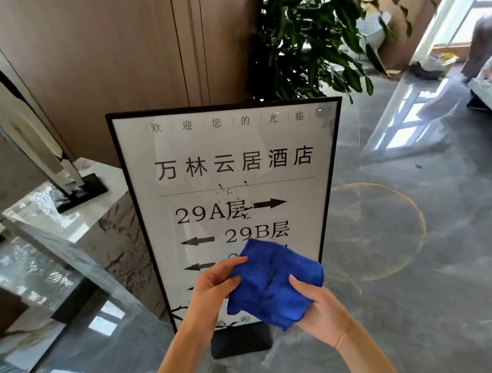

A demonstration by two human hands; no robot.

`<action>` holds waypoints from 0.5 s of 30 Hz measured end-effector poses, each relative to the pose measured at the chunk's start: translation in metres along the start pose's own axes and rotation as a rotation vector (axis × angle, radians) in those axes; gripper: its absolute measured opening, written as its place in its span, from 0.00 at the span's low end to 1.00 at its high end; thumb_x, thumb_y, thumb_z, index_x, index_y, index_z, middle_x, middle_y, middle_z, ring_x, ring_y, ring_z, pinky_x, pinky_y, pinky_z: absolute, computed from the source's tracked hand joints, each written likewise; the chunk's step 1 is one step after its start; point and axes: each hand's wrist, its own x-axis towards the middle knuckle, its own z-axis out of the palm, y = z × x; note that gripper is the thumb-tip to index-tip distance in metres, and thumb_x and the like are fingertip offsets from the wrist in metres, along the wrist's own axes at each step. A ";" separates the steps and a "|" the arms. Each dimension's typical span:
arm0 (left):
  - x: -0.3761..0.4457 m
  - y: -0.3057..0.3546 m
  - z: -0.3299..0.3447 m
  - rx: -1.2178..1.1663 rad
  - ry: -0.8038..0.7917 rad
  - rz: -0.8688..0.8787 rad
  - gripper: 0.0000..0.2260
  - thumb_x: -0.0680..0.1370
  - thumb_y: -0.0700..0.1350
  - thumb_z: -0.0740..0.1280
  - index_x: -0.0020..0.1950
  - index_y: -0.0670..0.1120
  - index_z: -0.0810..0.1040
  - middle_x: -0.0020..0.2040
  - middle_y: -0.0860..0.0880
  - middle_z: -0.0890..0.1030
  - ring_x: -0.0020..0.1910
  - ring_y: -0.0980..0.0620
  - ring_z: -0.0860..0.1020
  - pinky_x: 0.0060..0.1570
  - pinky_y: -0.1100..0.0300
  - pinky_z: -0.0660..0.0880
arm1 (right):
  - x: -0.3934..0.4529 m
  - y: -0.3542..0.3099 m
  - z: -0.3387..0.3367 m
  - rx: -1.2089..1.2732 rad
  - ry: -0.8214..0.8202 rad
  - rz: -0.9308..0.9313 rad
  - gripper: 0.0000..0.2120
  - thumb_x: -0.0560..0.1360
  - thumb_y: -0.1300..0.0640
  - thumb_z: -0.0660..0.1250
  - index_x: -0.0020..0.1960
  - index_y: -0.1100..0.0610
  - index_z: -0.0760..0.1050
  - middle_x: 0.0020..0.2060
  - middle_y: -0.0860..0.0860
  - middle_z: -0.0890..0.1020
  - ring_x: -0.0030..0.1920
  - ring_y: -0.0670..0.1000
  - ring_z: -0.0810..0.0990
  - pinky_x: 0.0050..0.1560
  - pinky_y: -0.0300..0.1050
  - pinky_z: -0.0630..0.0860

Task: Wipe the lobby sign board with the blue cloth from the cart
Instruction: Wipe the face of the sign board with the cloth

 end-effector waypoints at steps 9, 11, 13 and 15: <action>0.010 0.040 0.007 0.087 -0.142 0.012 0.18 0.79 0.28 0.62 0.54 0.46 0.87 0.55 0.43 0.86 0.51 0.49 0.83 0.47 0.60 0.80 | -0.002 -0.002 0.001 0.202 -0.206 -0.075 0.24 0.83 0.61 0.52 0.77 0.68 0.58 0.74 0.67 0.66 0.74 0.67 0.64 0.74 0.64 0.58; 0.009 0.045 0.007 0.098 -0.168 0.027 0.17 0.78 0.29 0.63 0.55 0.46 0.87 0.56 0.43 0.86 0.52 0.48 0.83 0.50 0.59 0.80 | -0.001 -0.001 0.004 0.197 -0.161 -0.024 0.22 0.85 0.61 0.48 0.77 0.67 0.59 0.74 0.66 0.66 0.75 0.66 0.64 0.74 0.62 0.59; 0.009 0.046 0.006 0.097 -0.184 0.042 0.16 0.77 0.30 0.65 0.56 0.45 0.86 0.58 0.42 0.85 0.55 0.46 0.83 0.55 0.56 0.79 | 0.001 -0.003 0.007 0.142 -0.118 0.011 0.20 0.86 0.61 0.50 0.76 0.65 0.63 0.74 0.64 0.68 0.75 0.64 0.66 0.73 0.61 0.62; 0.010 0.047 0.004 0.101 -0.181 0.043 0.17 0.78 0.29 0.64 0.57 0.45 0.86 0.59 0.42 0.85 0.57 0.45 0.83 0.56 0.55 0.79 | -0.001 -0.006 0.011 0.111 -0.080 0.020 0.19 0.85 0.61 0.53 0.75 0.65 0.64 0.73 0.64 0.69 0.75 0.64 0.66 0.72 0.60 0.65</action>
